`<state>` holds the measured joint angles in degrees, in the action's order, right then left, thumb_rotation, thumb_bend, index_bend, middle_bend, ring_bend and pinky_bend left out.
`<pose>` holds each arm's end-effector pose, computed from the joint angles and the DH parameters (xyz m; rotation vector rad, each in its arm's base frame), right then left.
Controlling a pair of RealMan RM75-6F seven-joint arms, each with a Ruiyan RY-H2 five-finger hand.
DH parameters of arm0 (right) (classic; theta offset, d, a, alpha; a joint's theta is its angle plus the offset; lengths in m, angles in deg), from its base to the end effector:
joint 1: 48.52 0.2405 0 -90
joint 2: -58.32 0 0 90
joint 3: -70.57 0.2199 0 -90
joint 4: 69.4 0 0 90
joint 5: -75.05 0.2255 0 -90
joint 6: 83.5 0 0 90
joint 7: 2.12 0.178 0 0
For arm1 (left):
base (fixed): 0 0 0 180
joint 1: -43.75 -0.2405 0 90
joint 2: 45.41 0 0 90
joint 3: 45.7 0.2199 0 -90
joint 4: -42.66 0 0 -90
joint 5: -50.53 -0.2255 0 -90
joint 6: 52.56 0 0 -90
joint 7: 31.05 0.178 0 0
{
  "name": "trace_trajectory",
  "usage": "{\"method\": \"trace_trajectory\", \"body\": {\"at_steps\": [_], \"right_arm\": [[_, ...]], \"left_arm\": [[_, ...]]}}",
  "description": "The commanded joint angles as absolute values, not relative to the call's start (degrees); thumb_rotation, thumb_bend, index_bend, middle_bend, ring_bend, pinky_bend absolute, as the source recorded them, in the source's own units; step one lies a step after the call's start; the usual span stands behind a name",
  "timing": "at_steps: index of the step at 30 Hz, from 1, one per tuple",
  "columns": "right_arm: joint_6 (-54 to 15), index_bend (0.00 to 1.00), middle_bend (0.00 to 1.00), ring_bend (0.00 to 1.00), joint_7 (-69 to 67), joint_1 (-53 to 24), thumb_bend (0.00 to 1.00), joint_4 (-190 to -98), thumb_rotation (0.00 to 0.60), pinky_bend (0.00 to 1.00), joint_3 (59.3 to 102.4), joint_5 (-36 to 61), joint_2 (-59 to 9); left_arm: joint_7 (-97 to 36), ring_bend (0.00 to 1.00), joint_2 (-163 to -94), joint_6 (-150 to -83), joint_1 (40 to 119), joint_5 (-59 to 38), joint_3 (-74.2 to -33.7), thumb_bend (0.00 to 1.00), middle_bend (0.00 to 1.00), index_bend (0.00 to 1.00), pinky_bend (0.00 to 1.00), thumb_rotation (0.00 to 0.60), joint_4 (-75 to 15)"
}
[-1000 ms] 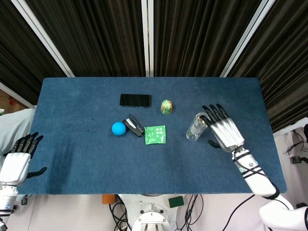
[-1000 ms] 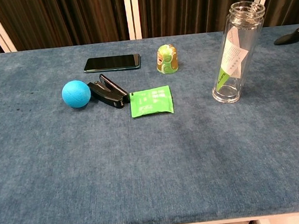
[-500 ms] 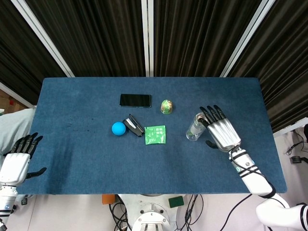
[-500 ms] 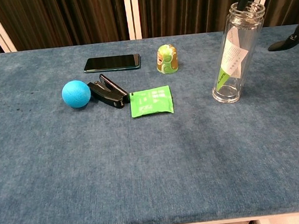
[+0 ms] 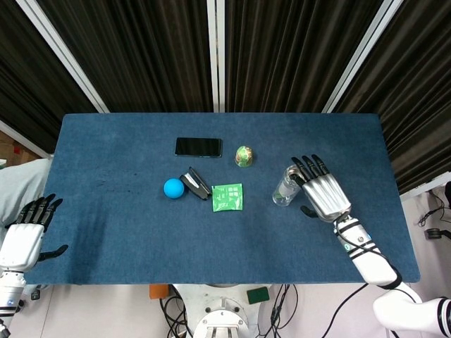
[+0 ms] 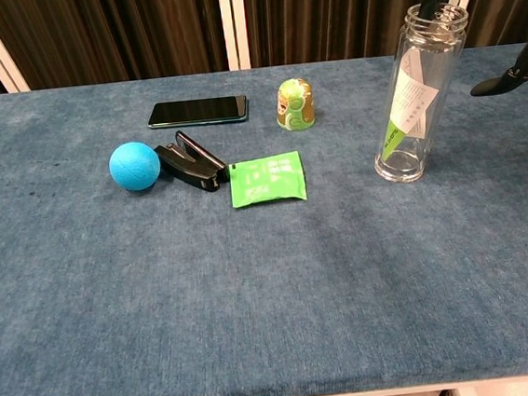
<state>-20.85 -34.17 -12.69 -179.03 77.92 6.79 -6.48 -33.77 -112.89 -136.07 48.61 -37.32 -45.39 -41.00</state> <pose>-0.1170 -0.3129 0.0533 1.8763 -0.6687 0.8214 -0.3118 0.2026 0.1119 -1.4635 -0.9151 -0.8330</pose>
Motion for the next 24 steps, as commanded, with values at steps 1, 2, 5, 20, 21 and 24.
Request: {"method": "trace_trajectory", "body": {"at_steps": [1,2,5,20,21,24], "right_arm": [[-20.9,0.29,0.00,0.00,-34.3,-12.7,0.17,-179.0,0.600,0.00,77.9,7.1,-6.6],[-21.0,0.29,0.00,0.00,-34.3,-12.6,0.17,-178.9,0.600,0.00,77.9,7.3,-6.6],[-21.2,0.29,0.00,0.00,-34.5,-12.4,0.17,-178.9,0.600,0.00,77.9,7.7,-6.6],[-21.9,0.30,0.00,0.00,-36.4,-11.4,0.18,-179.6,0.600,0.00,77.7,9.5,-6.5],[-21.9,0.30,0.00,0.00,-36.5,-11.4,0.18,-179.6,0.600,0.00,77.6,9.6,-6.5],[-21.8,0.30,0.00,0.00,-36.7,-11.3,0.17,-179.7,0.600,0.00,77.6,9.9,-6.5]], "left_arm": [[-33.8,0.01,-112.9,-136.1,48.6,-37.4,-45.4,0.06,0.03,0.08,0.10,0.600,-41.0],[-33.7,0.01,-112.9,-136.1,48.6,-37.4,-45.4,0.06,0.03,0.08,0.10,0.600,-41.0],[-33.7,0.01,-112.9,-136.1,48.6,-37.3,-45.4,0.06,0.03,0.08,0.10,0.600,-41.0],[-34.0,0.01,-113.0,-135.9,48.6,-37.2,-45.4,0.06,0.03,0.08,0.10,0.600,-40.7],[-34.0,0.01,-113.0,-135.9,48.6,-37.2,-45.4,0.06,0.03,0.08,0.10,0.600,-40.7],[-34.0,0.01,-113.0,-135.9,48.6,-37.2,-45.3,0.06,0.03,0.08,0.10,0.600,-40.7]]}}
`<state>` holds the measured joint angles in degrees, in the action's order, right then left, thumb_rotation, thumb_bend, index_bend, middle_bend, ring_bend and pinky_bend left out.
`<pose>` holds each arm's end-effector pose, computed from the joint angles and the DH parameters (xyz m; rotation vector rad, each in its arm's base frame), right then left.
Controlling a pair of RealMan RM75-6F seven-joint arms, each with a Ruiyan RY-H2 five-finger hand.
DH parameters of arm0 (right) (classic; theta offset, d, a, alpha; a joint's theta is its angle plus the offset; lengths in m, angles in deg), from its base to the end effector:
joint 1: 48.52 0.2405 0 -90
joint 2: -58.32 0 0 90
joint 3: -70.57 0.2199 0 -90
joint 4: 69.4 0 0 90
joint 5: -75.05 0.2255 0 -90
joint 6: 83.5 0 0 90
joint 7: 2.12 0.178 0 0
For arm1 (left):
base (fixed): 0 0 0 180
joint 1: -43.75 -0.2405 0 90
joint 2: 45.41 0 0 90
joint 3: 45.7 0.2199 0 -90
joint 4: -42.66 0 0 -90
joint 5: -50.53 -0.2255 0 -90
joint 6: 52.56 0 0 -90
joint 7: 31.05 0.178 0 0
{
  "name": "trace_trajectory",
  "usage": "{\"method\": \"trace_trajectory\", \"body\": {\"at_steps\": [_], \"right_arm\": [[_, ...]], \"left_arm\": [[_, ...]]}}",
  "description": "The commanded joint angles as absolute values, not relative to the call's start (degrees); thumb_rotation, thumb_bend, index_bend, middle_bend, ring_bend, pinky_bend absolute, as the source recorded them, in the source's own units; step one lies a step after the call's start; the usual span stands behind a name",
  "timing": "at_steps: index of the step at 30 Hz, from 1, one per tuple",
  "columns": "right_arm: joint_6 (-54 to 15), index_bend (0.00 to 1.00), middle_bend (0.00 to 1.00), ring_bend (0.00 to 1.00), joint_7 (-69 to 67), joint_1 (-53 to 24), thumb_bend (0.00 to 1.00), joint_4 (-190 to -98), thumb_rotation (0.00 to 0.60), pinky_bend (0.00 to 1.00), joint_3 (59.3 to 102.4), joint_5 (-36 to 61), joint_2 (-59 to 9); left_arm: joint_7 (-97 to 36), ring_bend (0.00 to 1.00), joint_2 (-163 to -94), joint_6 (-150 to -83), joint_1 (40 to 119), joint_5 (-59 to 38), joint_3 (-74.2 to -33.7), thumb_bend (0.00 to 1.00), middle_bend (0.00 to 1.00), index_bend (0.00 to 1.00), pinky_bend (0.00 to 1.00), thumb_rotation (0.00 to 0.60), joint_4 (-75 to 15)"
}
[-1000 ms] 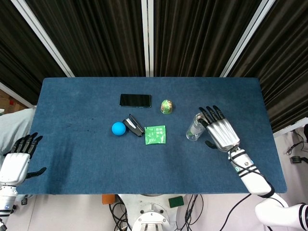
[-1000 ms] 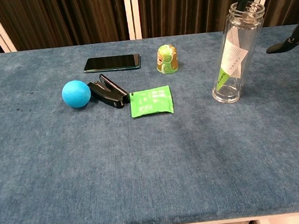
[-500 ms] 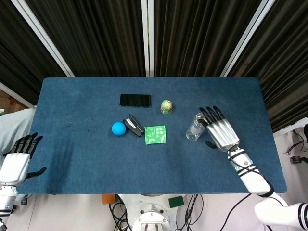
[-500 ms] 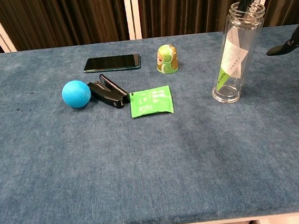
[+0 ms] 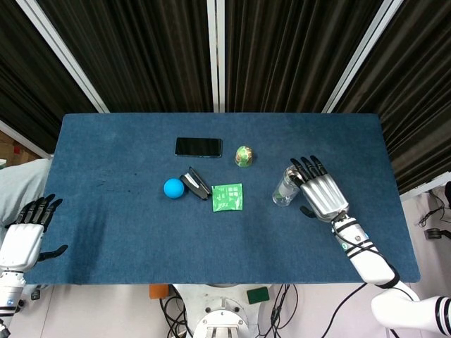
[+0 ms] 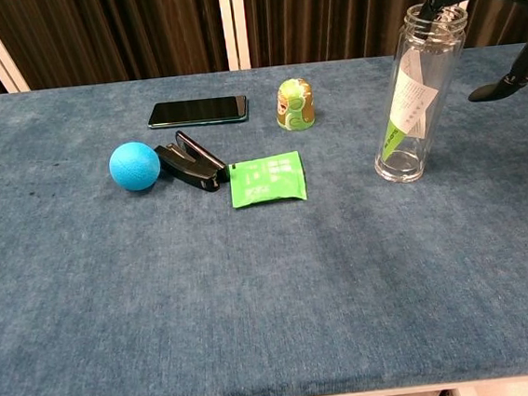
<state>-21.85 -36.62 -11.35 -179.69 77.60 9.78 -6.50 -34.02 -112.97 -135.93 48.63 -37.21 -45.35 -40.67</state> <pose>-0.1165 -0.3137 0.0486 1.8936 -0.6733 0.7783 -0.3134 0.2026 0.1119 -1.4630 -0.9179 -0.8301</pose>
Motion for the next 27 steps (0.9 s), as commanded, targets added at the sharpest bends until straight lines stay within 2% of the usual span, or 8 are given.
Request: {"method": "trace_trajectory", "body": {"at_steps": [1,4,17,27], "right_arm": [[-21.8,0.30,0.00,0.00,-36.7,-11.3,0.18,-179.7,0.600,0.00,77.5,10.0,-6.5],[-21.9,0.30,0.00,0.00,-37.1,-11.2,0.20,-179.7,0.600,0.00,77.4,10.6,-6.4],[-22.0,0.32,0.00,0.00,-38.1,-10.5,0.20,-180.2,0.600,0.00,77.1,11.9,-6.2],[-22.2,0.38,0.00,0.00,-37.8,-10.2,0.21,-180.1,0.600,0.00,77.1,12.3,-6.1]], "left_arm": [[-34.0,0.01,-113.0,-135.9,48.6,-37.2,-45.4,0.06,0.03,0.08,0.10,0.600,-40.6],[-34.1,0.01,-112.9,-135.9,48.6,-37.2,-45.3,0.06,0.03,0.08,0.10,0.600,-40.7],[-33.8,0.01,-112.8,-135.9,48.8,-37.3,-45.4,0.06,0.03,0.08,0.10,0.600,-40.9],[-33.6,0.01,-112.8,-135.7,48.9,-37.3,-45.3,0.06,0.03,0.08,0.10,0.600,-41.0]]}}
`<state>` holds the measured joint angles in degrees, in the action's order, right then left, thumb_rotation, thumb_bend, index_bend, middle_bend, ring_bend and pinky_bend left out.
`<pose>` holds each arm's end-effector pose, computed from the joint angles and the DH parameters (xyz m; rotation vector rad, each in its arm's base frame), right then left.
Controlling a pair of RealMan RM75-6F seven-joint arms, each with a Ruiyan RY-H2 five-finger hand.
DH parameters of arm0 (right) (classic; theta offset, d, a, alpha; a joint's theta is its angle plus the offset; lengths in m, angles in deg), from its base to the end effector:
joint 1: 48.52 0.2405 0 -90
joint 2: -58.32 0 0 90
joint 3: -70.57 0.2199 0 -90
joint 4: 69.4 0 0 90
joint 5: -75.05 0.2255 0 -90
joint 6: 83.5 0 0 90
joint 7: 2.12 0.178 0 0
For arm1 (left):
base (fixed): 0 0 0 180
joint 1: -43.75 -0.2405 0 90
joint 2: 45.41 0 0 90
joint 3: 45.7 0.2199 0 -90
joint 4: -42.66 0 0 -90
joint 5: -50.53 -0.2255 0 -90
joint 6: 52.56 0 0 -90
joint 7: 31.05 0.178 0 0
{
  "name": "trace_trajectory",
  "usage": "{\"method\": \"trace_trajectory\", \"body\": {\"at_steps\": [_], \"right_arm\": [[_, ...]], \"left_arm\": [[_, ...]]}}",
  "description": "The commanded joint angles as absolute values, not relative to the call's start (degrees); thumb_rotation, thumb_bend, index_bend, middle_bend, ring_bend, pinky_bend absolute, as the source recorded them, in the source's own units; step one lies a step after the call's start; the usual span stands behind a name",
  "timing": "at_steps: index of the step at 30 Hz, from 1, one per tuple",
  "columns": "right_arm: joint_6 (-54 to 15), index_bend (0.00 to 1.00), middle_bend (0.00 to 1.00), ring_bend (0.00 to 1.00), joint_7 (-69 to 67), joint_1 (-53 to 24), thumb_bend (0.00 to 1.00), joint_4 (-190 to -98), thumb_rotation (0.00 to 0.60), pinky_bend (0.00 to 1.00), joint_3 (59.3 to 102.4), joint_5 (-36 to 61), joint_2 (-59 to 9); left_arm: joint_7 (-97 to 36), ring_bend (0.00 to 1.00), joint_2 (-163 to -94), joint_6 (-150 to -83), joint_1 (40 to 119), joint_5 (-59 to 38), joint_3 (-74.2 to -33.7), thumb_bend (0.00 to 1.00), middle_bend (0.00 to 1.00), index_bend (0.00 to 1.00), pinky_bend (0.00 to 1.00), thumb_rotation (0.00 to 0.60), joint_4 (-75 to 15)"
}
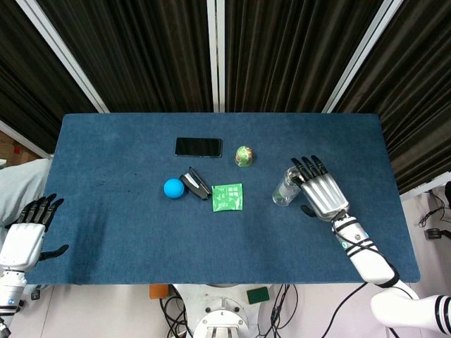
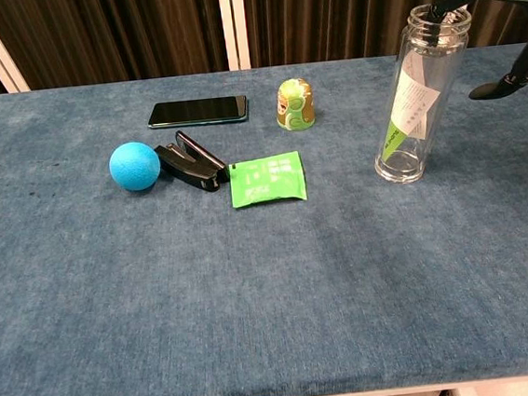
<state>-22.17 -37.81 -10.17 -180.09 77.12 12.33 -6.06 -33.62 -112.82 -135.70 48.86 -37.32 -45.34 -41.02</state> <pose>-0.1184 -0.3155 0.0481 1.8959 -0.6817 0.7453 -0.3117 0.2036 0.1111 -1.4708 -0.9149 -0.8285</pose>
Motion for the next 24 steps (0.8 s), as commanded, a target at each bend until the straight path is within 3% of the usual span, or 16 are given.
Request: {"method": "trace_trajectory", "body": {"at_steps": [1,12,24], "right_arm": [[-22.1,0.38,0.00,0.00,-37.7,-10.1,0.20,-180.1,0.600,0.00,77.2,12.3,-6.0],[-21.6,0.37,0.00,0.00,-36.2,-10.1,0.21,-179.8,0.600,0.00,77.6,11.6,-6.1],[-14.9,0.19,0.00,0.00,-26.9,-14.9,0.21,-182.7,0.600,0.00,76.9,-0.4,-2.2]], "left_arm": [[-33.6,0.01,-112.8,-135.7,48.9,-37.3,-45.4,0.06,0.03,0.08,0.10,0.600,-41.0],[-33.8,0.01,-113.0,-135.7,48.8,-37.2,-45.3,0.06,0.03,0.08,0.10,0.600,-40.7],[-33.9,0.01,-113.1,-135.8,48.8,-37.4,-45.2,0.06,0.03,0.08,0.10,0.600,-40.7]]}}
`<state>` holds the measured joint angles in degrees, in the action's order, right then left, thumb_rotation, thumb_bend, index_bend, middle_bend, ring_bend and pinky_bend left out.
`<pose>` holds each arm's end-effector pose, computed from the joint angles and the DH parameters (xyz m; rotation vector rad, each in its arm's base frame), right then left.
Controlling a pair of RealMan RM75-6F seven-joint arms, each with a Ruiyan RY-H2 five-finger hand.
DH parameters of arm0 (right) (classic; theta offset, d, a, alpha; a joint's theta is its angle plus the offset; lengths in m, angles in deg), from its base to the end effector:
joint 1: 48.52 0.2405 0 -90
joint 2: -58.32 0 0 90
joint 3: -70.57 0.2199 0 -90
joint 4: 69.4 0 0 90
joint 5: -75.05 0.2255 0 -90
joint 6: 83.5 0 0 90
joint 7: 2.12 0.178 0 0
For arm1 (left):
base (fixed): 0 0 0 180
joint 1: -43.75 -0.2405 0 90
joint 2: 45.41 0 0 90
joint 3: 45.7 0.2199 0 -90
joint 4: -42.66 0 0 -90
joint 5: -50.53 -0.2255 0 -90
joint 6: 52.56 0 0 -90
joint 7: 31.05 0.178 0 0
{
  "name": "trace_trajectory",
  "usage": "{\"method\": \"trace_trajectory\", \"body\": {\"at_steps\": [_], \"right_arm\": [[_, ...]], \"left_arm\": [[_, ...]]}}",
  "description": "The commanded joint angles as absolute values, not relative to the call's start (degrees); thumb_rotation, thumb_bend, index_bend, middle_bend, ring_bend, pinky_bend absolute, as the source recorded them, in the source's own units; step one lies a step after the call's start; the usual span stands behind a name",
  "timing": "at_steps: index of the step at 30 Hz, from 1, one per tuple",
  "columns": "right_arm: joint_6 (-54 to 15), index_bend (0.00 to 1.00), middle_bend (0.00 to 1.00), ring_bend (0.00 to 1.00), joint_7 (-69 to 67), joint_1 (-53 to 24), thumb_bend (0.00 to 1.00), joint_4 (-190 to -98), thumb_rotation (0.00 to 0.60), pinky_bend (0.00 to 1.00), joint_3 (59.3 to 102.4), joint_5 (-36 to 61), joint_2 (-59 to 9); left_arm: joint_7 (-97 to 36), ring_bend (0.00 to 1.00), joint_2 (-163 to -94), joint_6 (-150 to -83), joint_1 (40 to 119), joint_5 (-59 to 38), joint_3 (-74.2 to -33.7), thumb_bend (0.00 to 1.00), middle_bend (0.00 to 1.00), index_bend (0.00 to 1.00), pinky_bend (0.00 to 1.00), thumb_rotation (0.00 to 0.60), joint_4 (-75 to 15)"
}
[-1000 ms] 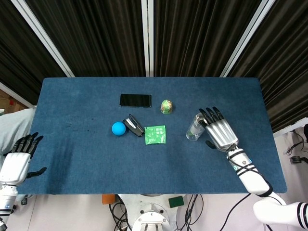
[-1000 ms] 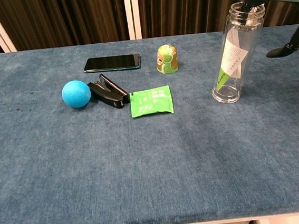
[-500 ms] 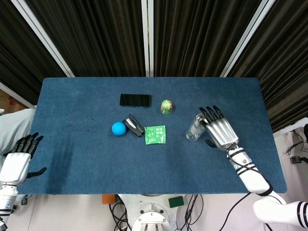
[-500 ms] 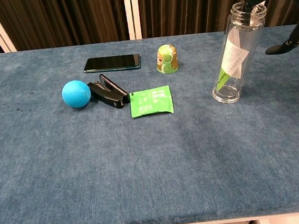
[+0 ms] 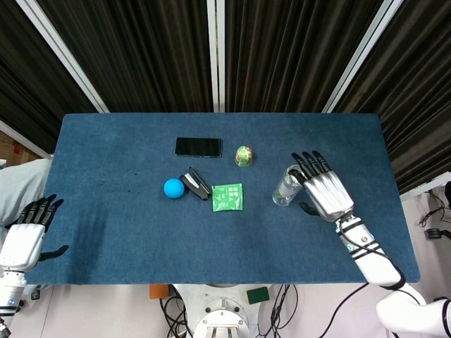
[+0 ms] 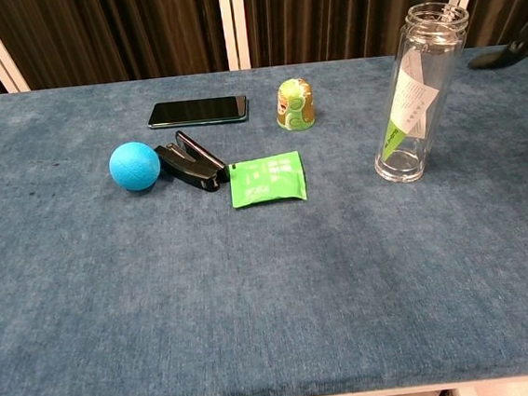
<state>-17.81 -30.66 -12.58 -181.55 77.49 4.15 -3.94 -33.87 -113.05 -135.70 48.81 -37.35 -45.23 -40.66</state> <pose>-0.1058 -0.3088 0.0689 1.8502 -0.6622 0.9061 -0.3127 0.2030 0.1103 -1.4709 -0.9183 -0.8283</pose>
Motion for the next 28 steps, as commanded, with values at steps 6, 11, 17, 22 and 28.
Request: {"method": "trace_trajectory", "body": {"at_steps": [6,11,17,22,28], "right_arm": [[0.5,0.02,0.00,0.00,-15.8,-24.8,0.21,-178.0,0.600,0.00,72.9,-16.1,-0.4],[13.4,0.00,0.00,0.00,-10.6,-34.8,0.21,-164.1,0.600,0.00,70.0,-18.4,-4.8],[16.3,0.00,0.00,0.00,-0.5,-43.3,0.21,-144.3,0.600,0.00,69.4,-11.0,-14.2],[10.5,0.00,0.00,0.00,0.0,-46.2,0.21,-141.1,0.600,0.00,68.8,-5.5,-15.9],[7.7,0.00,0.00,0.00,1.4,-46.7,0.21,-143.0,0.600,0.00,69.7,-4.8,-14.7]], "left_arm": [[-34.0,0.01,-113.0,-136.5,48.5,-37.5,-45.3,0.06,0.03,0.08,0.10,0.600,-40.7],[-34.0,0.01,-112.9,-137.0,48.4,-37.7,-45.5,0.06,0.03,0.08,0.10,0.600,-40.7],[-33.6,0.01,-113.4,-137.9,48.7,-38.6,-45.8,0.06,0.03,0.08,0.10,0.600,-40.6],[-32.8,0.01,-113.5,-138.8,48.7,-39.4,-45.9,0.06,0.03,0.08,0.10,0.600,-40.9],[-32.8,0.01,-113.5,-139.9,48.6,-40.1,-45.9,0.06,0.03,0.08,0.10,0.600,-41.0]]}}
